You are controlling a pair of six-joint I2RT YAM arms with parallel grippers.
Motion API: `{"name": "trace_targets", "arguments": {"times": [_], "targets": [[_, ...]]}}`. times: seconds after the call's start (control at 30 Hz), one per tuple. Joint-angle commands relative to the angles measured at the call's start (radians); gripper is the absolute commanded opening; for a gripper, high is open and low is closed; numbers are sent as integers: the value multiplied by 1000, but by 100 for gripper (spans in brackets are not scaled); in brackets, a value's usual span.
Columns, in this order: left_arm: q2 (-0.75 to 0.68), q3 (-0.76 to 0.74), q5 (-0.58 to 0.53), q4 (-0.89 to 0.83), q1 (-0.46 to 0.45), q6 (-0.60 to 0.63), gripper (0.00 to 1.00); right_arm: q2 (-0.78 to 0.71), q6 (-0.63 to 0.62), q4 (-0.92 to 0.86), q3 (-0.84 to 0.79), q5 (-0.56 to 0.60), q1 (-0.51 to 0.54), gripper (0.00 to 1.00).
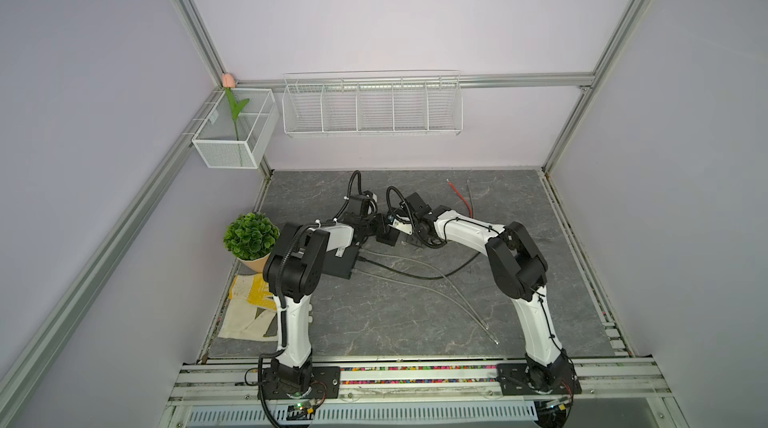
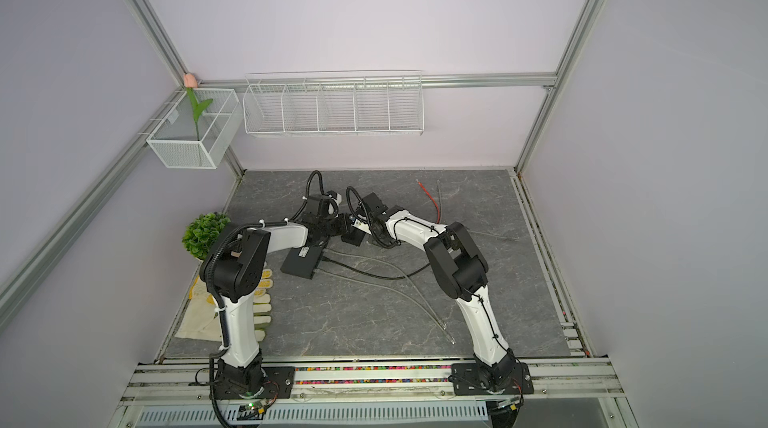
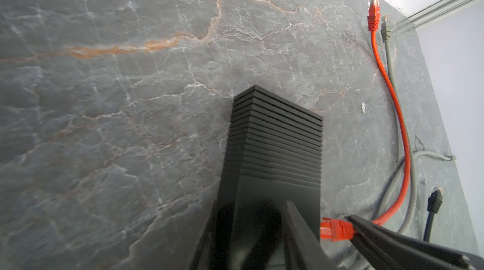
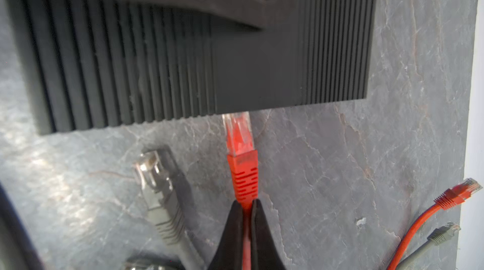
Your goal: Insert the plug into the switch port
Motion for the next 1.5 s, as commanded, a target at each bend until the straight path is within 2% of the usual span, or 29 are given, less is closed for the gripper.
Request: {"name": "trace_targets", "arguments": {"times": [0.0,0.4,1.0,1.23,1.47], "targets": [[46,36,118,-28,-90,19,42,10,-93,172,-17,-233,152,7],[62,52,113,-42,-91,26,41,-3,-59,169,-34,-319,155,7],[75,86,143,-87,-103,68,41,-8,-56,179,-27,-329,190,7],[87,113,138,-114,-113,89,41,-10,-68,171,-21,-305,225,7],[88,114,144,-108,-75,83,41,-68,-70,171,-85,-236,205,7]]}}
